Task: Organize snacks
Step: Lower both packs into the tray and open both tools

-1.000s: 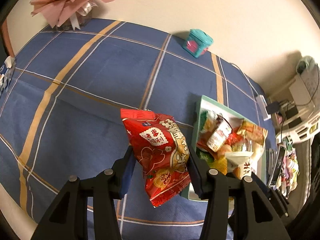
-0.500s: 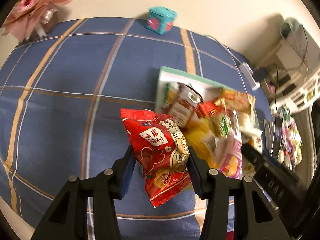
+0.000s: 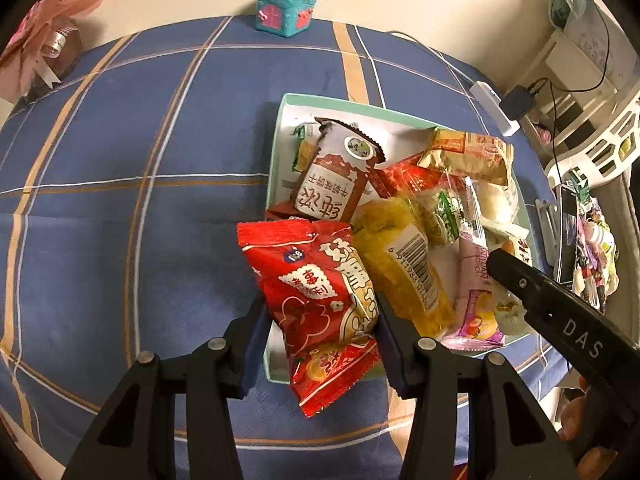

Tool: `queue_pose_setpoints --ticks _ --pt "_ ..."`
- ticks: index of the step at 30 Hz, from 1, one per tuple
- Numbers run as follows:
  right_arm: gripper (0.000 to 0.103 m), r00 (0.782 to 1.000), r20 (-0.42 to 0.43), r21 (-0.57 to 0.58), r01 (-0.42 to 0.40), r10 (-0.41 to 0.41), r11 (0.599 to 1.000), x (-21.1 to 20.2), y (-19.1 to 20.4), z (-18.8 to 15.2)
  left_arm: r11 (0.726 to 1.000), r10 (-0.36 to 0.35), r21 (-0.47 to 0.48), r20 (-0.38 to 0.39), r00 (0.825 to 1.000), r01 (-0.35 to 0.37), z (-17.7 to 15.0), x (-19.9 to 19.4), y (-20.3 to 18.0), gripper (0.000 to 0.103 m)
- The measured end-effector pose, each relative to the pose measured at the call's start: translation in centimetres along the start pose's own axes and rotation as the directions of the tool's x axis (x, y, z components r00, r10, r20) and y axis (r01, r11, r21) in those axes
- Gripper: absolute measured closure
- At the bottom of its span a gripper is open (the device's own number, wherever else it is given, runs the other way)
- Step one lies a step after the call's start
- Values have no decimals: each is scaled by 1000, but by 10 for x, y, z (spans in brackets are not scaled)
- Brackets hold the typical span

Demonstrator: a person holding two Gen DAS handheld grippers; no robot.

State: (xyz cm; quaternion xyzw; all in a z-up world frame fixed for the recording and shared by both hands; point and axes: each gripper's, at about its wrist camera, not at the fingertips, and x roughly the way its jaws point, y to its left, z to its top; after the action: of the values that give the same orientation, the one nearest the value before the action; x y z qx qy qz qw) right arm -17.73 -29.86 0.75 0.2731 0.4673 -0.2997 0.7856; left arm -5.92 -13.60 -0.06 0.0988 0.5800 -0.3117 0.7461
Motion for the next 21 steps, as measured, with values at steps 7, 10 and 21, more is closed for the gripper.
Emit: queue_pose_setpoints --ticks 7,10,21 --pt "48 1000 -13 -26 12 -13 1000 7 6 -1 999 -53 9 -13 999 53 0 10 -4 51" --pt "48 1000 -16 -31 15 -15 999 8 8 -1 998 -60 14 -14 998 60 0 13 -6 51" --pt "32 1000 -7 -52 30 -30 998 6 12 -1 997 -71 -26 -37 997 70 1 10 2 41"
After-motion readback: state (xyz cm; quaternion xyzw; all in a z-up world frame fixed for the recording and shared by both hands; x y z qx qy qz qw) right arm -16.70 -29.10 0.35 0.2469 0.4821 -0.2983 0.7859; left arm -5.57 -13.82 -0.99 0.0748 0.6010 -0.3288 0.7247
